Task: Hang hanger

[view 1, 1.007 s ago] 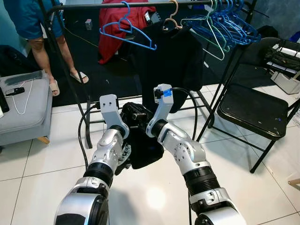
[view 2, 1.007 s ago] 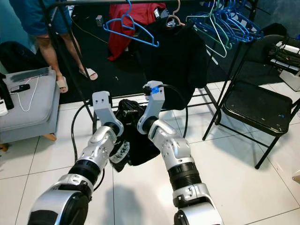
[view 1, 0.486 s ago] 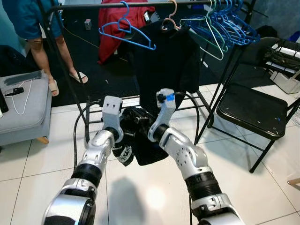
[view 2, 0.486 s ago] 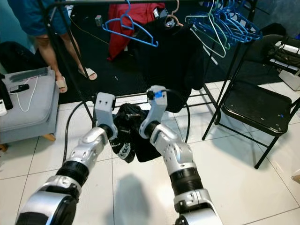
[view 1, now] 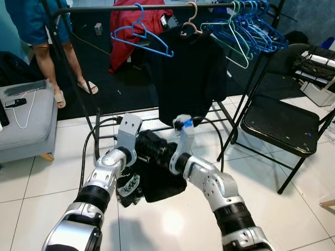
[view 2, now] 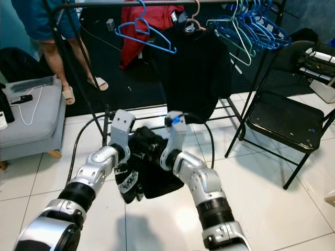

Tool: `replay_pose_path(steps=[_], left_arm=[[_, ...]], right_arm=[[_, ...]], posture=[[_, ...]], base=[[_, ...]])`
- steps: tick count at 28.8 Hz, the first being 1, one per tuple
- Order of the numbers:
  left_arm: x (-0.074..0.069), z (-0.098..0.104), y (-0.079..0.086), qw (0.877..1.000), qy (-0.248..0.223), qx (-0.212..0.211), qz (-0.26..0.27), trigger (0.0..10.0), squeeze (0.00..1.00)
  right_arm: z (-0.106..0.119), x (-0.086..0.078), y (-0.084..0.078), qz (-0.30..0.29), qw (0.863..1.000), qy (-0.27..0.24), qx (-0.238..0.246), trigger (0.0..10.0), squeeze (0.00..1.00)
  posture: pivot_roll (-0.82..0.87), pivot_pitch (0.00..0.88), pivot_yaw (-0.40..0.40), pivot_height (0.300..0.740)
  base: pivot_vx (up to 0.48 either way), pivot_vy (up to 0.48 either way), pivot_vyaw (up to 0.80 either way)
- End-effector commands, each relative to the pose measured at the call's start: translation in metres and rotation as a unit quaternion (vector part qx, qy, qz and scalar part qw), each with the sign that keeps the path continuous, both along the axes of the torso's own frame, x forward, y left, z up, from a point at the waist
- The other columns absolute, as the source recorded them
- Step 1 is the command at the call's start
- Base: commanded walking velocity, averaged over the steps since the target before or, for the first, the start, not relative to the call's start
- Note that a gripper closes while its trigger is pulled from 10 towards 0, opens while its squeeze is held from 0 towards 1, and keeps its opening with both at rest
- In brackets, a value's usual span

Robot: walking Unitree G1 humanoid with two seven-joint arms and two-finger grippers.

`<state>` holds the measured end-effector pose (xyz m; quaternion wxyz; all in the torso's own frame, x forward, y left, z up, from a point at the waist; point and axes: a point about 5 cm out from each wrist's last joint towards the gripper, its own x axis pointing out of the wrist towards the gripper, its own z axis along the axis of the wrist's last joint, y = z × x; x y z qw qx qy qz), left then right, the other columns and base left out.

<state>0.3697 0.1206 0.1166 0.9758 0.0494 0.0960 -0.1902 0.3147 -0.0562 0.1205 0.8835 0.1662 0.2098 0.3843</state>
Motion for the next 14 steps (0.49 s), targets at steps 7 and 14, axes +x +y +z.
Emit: replay_pose_path(steps=[7,14], left_arm=[[-0.001,-0.018,0.021,0.994,0.088,0.017,0.063,0.0,0.0],[-0.006,-0.032,0.038,0.977,0.161,-0.014,0.138,0.0,0.0]], right_arm=[[-0.031,-0.028,-0.029,0.048,0.995,0.056,-0.068,10.0,0.0],[-0.035,-0.009,-0.082,-0.183,0.975,-0.027,-0.121,10.0,0.0]], posture=[[-0.08,0.111,0.014,0.74],[-0.08,0.122,0.028,0.74]], base=[[0.0,0.0,0.0],[0.0,0.0,0.0]])
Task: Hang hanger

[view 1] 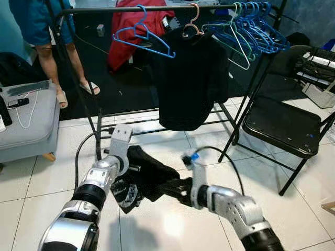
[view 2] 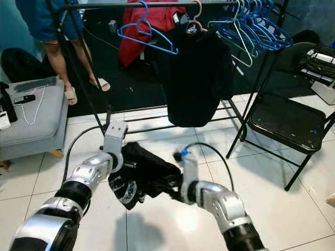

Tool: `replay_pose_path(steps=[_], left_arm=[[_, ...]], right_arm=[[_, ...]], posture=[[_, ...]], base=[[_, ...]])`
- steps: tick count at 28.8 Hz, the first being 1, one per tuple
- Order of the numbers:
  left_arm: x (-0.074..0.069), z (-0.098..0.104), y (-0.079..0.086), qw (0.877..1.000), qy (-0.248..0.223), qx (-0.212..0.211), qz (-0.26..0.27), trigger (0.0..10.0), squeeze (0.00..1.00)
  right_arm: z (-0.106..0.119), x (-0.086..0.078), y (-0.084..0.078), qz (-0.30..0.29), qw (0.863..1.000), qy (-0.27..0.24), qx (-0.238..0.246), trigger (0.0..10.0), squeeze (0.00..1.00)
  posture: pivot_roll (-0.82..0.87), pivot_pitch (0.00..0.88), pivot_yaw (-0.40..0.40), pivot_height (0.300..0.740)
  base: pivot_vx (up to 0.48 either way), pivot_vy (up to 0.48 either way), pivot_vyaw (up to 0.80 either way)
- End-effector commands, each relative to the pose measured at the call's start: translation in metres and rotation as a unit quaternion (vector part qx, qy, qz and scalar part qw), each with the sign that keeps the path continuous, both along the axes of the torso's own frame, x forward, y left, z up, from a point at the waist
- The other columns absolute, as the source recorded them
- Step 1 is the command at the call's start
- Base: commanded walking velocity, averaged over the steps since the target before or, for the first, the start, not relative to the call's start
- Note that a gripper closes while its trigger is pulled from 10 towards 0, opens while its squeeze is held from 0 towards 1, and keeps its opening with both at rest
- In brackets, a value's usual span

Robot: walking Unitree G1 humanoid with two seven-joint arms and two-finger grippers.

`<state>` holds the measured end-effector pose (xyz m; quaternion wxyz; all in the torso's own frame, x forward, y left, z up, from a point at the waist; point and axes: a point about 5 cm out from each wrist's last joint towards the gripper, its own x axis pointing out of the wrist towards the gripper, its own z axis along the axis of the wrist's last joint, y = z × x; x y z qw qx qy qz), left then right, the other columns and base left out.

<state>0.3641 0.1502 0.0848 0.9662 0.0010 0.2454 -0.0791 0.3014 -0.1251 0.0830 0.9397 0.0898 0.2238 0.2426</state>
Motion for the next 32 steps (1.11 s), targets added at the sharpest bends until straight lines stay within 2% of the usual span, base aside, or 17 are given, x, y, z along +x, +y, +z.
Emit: replay_pose_path(steps=[1,2,3,4,5,7,8,13,15,17,21,25,26,29,30,31,32], left_arm=[[-0.001,-0.002,0.013,0.999,0.019,-0.009,0.038,0.0,0.0],[-0.002,-0.003,0.016,0.998,0.029,-0.015,0.051,0.0,0.0],[-0.003,-0.005,0.019,0.996,0.049,-0.022,0.071,3.4,0.0],[-0.003,-0.005,0.019,0.996,0.049,-0.022,0.071,3.4,0.0],[-0.003,-0.005,0.021,0.994,0.063,-0.028,0.083,3.4,0.0],[-0.003,-0.004,0.023,0.986,0.077,-0.083,0.118,5.5,0.0],[-0.002,-0.003,0.026,0.98,0.076,-0.113,0.148,10.0,0.0],[-0.001,-0.002,0.029,0.974,0.077,-0.132,0.168,10.0,0.0],[0.0,0.001,0.03,0.953,0.099,-0.2,0.203,10.0,0.0],[0.0,0.003,0.028,0.947,0.11,-0.221,0.207,10.0,0.0],[0.0,0.006,0.023,0.944,0.125,-0.234,0.198,10.0,0.0],[0.0,0.006,0.023,0.942,0.127,-0.236,0.201,10.0,0.0],[0.001,0.009,0.014,0.931,0.133,-0.291,0.174,10.0,0.0],[0.001,0.009,0.014,0.931,0.133,-0.291,0.174,10.0,0.0],[0.002,0.016,0.003,0.911,0.133,-0.364,0.142,10.0,0.0],[0.003,0.042,-0.01,0.894,0.06,-0.443,0.023,10.0,0.0],[0.003,0.042,-0.01,0.894,0.06,-0.443,0.023,10.0,0.0]], right_arm=[[0.007,0.01,-0.03,-0.138,0.989,-0.058,-0.011,10.0,0.0],[0.011,0.011,-0.041,-0.193,0.978,-0.076,-0.005,10.0,0.0],[0.014,0.011,-0.053,-0.249,0.964,-0.09,-0.001,10.0,0.0],[0.014,0.011,-0.053,-0.249,0.964,-0.09,-0.001,10.0,0.0],[0.016,0.01,-0.06,-0.279,0.955,-0.096,0.001,10.0,0.0],[0.016,0.006,-0.072,-0.335,0.937,-0.097,0.008,10.0,0.0],[0.014,0.004,-0.074,-0.35,0.932,-0.086,0.021,10.0,0.0],[0.012,0.002,-0.075,-0.359,0.93,-0.078,0.03,10.0,0.0],[0.003,0.0,-0.068,-0.357,0.931,-0.046,0.061,10.0,0.0],[-0.001,0.001,-0.063,-0.357,0.931,-0.038,0.071,10.0,0.0],[-0.004,0.003,-0.05,-0.338,0.937,-0.033,0.076,10.0,0.0],[-0.003,0.003,-0.049,-0.34,0.937,-0.032,0.077,10.0,0.0],[0.001,0.004,-0.042,-0.282,0.957,-0.062,0.035,10.0,0.0],[0.001,0.004,-0.042,-0.282,0.957,-0.062,0.035,10.0,0.0],[0.003,0.004,-0.034,-0.229,0.97,-0.084,0.003,10.0,0.0],[0.005,0.004,-0.027,-0.19,0.976,-0.101,-0.019,10.0,0.0],[0.005,0.004,-0.027,-0.19,0.976,-0.101,-0.019,10.0,0.0]], posture=[[-0.08,0.125,0.033,0.74],[-0.08,0.125,0.033,0.74],[-0.08,0.128,0.035,0.74],[-0.08,0.128,0.035,0.74],[-0.08,0.128,0.035,0.74],[-0.07,0.13,0.038,0.74],[-0.07,0.131,0.041,0.74],[-0.07,0.131,0.041,0.74],[-0.07,0.134,0.043,0.74],[-0.07,0.134,0.043,0.74],[-0.07,0.133,0.044,0.74],[-0.07,0.133,0.044,0.74],[-0.07,0.133,0.045,0.74],[-0.07,0.133,0.045,0.74],[-0.07,0.133,0.045,0.74],[-0.07,0.134,0.044,0.74],[-0.07,0.134,0.044,0.74]], base=[[0.0,0.0,0.0],[0.0,0.0,0.0],[0.0,0.0,0.0],[0.0,0.0,0.0],[0.0,0.0,0.0],[0.0,0.0,0.0],[0.0,0.0,0.0],[0.0,0.0,0.0],[0.0,0.0,0.0],[0.0,0.0,0.0],[0.0,0.0,0.0],[0.0,0.0,0.0],[0.0,0.0,0.0],[0.0,0.0,0.0],[0.0,0.0,0.0],[0.0,0.0,0.0],[0.0,0.0,0.0]])
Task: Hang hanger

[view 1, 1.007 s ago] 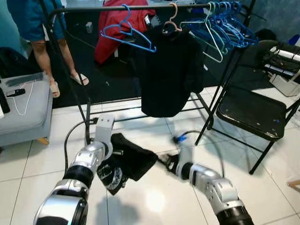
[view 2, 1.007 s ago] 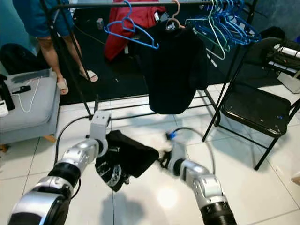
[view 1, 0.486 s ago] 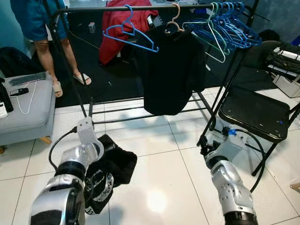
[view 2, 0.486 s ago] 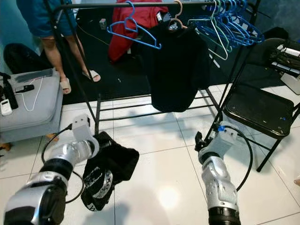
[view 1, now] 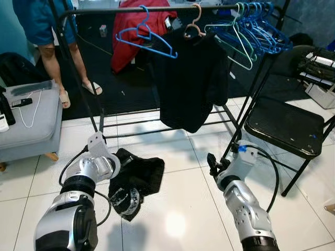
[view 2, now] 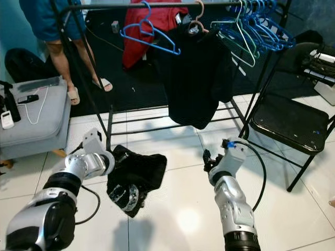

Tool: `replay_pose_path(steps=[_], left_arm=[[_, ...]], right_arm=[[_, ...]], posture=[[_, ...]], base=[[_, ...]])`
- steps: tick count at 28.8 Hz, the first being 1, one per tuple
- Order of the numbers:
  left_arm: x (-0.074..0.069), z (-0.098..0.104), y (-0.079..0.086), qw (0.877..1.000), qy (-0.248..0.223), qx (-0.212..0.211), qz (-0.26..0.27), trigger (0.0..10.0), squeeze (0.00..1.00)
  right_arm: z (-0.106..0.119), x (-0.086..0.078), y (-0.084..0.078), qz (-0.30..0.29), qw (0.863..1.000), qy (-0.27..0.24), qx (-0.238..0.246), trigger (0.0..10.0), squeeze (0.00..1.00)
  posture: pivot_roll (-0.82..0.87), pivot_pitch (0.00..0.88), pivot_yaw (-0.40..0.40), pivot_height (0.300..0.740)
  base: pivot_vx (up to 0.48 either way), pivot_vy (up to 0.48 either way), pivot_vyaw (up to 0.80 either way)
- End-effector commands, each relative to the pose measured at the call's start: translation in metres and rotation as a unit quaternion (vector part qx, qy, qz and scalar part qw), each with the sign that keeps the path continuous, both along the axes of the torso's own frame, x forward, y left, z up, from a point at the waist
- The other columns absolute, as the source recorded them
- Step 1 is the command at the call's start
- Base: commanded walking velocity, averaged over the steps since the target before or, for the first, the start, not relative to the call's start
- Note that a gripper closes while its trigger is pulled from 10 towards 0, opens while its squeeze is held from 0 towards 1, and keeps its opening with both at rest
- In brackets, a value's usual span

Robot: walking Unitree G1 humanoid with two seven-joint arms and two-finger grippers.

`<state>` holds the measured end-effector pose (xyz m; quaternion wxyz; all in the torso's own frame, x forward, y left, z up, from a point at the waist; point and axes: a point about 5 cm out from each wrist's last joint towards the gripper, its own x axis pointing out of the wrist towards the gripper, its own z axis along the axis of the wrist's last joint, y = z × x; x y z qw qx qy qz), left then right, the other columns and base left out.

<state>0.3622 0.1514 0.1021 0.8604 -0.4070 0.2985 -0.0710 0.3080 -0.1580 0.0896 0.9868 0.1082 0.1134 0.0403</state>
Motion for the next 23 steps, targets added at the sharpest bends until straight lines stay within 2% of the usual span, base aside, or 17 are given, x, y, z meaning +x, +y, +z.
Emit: replay_pose_path(steps=[1,2,3,4,5,6,7,8,9,10,11,13,14,15,16,18,23], left_arm=[[-0.003,0.045,-0.023,0.972,-0.186,-0.066,-0.125,10.0,0.0],[-0.003,0.045,-0.023,0.972,-0.186,-0.066,-0.125,10.0,0.0],[-0.015,0.054,-0.036,0.94,-0.264,-0.011,-0.218,10.0,0.0],[-0.015,0.054,-0.036,0.94,-0.264,-0.011,-0.218,10.0,0.0],[-0.026,0.056,-0.047,0.91,-0.301,0.028,-0.286,10.0,0.0],[-0.026,0.056,-0.047,0.91,-0.301,0.028,-0.286,10.0,0.0],[-0.028,0.049,-0.05,0.878,-0.33,0.134,-0.32,10.0,0.0],[-0.028,0.049,-0.05,0.878,-0.33,0.134,-0.32,10.0,0.0],[-0.025,0.04,-0.049,0.807,-0.374,0.297,-0.346,10.0,0.0],[-0.025,0.04,-0.049,0.807,-0.374,0.297,-0.346,10.0,0.0],[-0.026,0.037,-0.051,0.721,-0.423,0.394,-0.383,10.0,0.0],[-0.026,0.037,-0.051,0.721,-0.423,0.394,-0.383,10.0,0.0],[-0.024,0.04,-0.055,0.665,-0.463,0.439,-0.387,10.0,0.0],[-0.02,0.044,-0.057,0.626,-0.482,0.482,-0.38,10.0,0.0],[-0.02,0.044,-0.057,0.626,-0.482,0.482,-0.38,10.0,0.0],[-0.009,0.051,-0.056,0.614,-0.486,0.52,-0.341,10.0,0.0],[-0.01,0.059,-0.055,0.617,-0.477,0.534,-0.327,10.0,0.0]], right_arm=[[-0.001,-0.003,0.01,0.045,0.998,-0.01,-0.034,10.0,0.0],[-0.001,-0.003,0.01,0.045,0.998,-0.01,-0.034,10.0,0.0],[-0.001,-0.002,0.011,0.049,0.998,-0.012,-0.036,10.0,0.0],[-0.001,-0.002,0.011,0.049,0.998,-0.012,-0.036,10.0,0.0],[-0.001,-0.002,0.012,0.05,0.998,-0.013,-0.037,10.0,0.0],[-0.001,-0.002,0.012,0.05,0.998,-0.013,-0.037,10.0,0.0],[-0.001,-0.002,0.013,0.056,0.997,-0.016,-0.048,10.0,0.0],[-0.001,-0.002,0.013,0.056,0.997,-0.016,-0.048,10.0,0.0],[-0.001,-0.003,0.015,0.071,0.995,-0.023,-0.067,10.0,0.0],[-0.001,-0.003,0.015,0.071,0.995,-0.023,-0.067,10.0,0.0],[-0.001,-0.004,0.018,0.087,0.992,-0.029,-0.088,10.0,0.0],[-0.001,-0.004,0.018,0.087,0.992,-0.029,-0.088,10.0,0.0],[-0.003,-0.006,0.021,0.106,0.988,-0.031,-0.108,10.0,0.0],[-0.004,-0.009,0.025,0.136,0.982,-0.037,-0.126,10.0,0.0],[-0.004,-0.009,0.025,0.136,0.982,-0.037,-0.126,10.0,0.0],[-0.005,-0.016,0.036,0.195,0.97,-0.048,-0.138,10.0,0.0],[-0.007,-0.024,0.047,0.248,0.957,-0.049,-0.142,10.0,0.0]], posture=[[-0.07,0.134,0.04,0.74],[-0.07,0.134,0.04,0.74],[-0.07,0.134,0.039,0.74],[-0.07,0.134,0.039,0.74],[-0.07,0.134,0.039,0.74],[-0.07,0.134,0.039,0.74],[-0.07,0.134,0.037,0.74],[-0.07,0.134,0.037,0.74],[-0.07,0.134,0.037,0.74],[-0.07,0.134,0.037,0.74],[-0.07,0.132,0.037,0.74],[-0.07,0.132,0.037,0.74],[-0.07,0.131,0.039,0.74],[-0.07,0.131,0.039,0.74],[-0.07,0.131,0.039,0.74],[-0.08,0.128,0.046,0.74],[-0.08,0.122,0.047,0.74]], base=[[0.0,0.0,0.0],[0.0,0.0,0.0],[0.0,0.0,0.0],[0.0,0.0,0.0],[0.0,0.0,0.0],[0.0,0.0,0.0],[0.0,0.0,0.0],[0.0,0.0,0.0],[0.0,0.0,0.0],[0.0,0.0,0.0],[0.0,0.0,0.0],[0.0,0.0,0.0],[0.0,0.0,0.0],[0.0,0.0,0.0],[0.0,0.0,0.0],[0.0,0.0,0.0],[0.0,0.0,0.0]])
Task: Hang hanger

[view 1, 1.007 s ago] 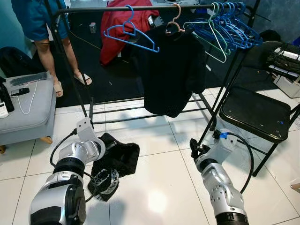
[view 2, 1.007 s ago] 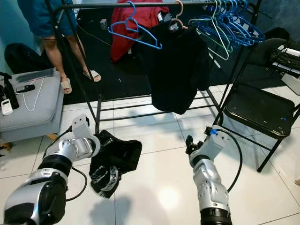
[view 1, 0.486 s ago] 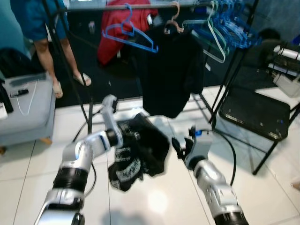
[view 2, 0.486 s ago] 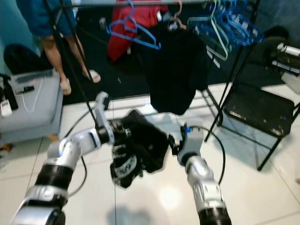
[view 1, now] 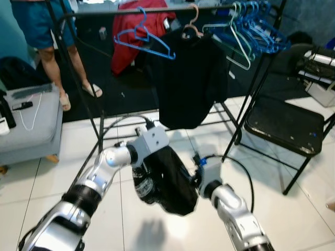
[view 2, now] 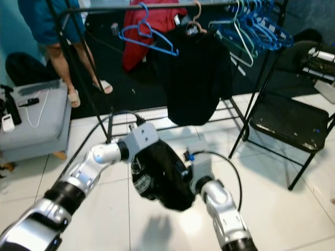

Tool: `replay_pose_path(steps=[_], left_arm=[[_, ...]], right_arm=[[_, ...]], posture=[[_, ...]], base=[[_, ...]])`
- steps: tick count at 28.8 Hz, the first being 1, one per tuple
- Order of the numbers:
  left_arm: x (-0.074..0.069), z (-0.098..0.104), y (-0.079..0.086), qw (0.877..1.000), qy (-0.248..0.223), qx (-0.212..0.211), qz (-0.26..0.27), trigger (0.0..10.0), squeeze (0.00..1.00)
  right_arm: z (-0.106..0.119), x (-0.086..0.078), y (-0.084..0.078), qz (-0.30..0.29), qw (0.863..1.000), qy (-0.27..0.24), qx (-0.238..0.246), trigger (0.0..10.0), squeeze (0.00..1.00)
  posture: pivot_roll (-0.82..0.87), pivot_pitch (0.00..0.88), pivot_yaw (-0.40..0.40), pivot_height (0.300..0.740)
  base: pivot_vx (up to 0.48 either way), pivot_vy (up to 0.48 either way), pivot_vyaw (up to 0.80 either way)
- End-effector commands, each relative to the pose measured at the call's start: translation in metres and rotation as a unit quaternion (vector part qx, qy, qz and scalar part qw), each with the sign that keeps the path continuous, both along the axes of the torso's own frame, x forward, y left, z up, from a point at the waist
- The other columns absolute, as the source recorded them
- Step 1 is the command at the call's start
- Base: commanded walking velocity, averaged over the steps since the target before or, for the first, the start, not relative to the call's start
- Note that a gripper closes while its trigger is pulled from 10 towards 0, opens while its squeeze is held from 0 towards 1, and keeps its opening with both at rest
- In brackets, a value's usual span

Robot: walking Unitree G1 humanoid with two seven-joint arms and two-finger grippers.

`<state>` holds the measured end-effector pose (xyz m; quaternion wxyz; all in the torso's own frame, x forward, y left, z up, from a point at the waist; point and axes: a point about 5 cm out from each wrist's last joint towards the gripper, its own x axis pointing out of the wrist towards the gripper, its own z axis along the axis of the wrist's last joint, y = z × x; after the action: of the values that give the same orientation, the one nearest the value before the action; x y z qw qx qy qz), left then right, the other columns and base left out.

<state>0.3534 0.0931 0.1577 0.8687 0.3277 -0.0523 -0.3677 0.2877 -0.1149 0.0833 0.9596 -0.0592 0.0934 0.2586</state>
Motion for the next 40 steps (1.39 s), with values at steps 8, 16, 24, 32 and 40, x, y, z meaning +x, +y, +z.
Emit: replay_pose_path(steps=[8,16,24,32,40], left_arm=[[0.003,-0.008,0.011,0.999,-0.008,0.002,0.031,10.0,0.0],[-0.003,-0.077,0.078,0.868,0.225,-0.24,0.372,10.0,0.0],[-0.026,-0.086,0.107,0.807,0.203,-0.363,0.419,10.0,0.0],[-0.04,-0.082,0.109,0.84,0.143,-0.32,0.413,10.0,0.0],[-0.041,-0.069,0.094,0.863,0.133,-0.31,0.377,10.0,0.0]], right_arm=[[-0.007,-0.004,0.004,0.008,1.0,0.018,-0.002,10.0,0.0],[-0.017,0.007,-0.031,-0.191,0.977,0.044,0.087,10.0,0.0],[-0.009,0.016,-0.033,-0.207,0.976,0.011,0.067,10.0,0.0],[0.011,0.028,-0.033,-0.198,0.975,-0.036,0.094,10.0,0.0],[0.011,0.027,-0.029,-0.196,0.974,-0.042,0.104,10.0,0.0]], posture=[[-0.08,0.113,0.047,0.74],[-0.07,0.109,0.057,0.74],[-0.06,0.113,0.038,0.74],[-0.06,0.123,0.02,0.74],[-0.06,0.126,0.021,0.74]], base=[[0.0,0.0,0.0],[0.0,0.0,0.0],[0.0,0.0,0.0],[0.0,0.0,0.0],[0.0,0.0,0.0]])
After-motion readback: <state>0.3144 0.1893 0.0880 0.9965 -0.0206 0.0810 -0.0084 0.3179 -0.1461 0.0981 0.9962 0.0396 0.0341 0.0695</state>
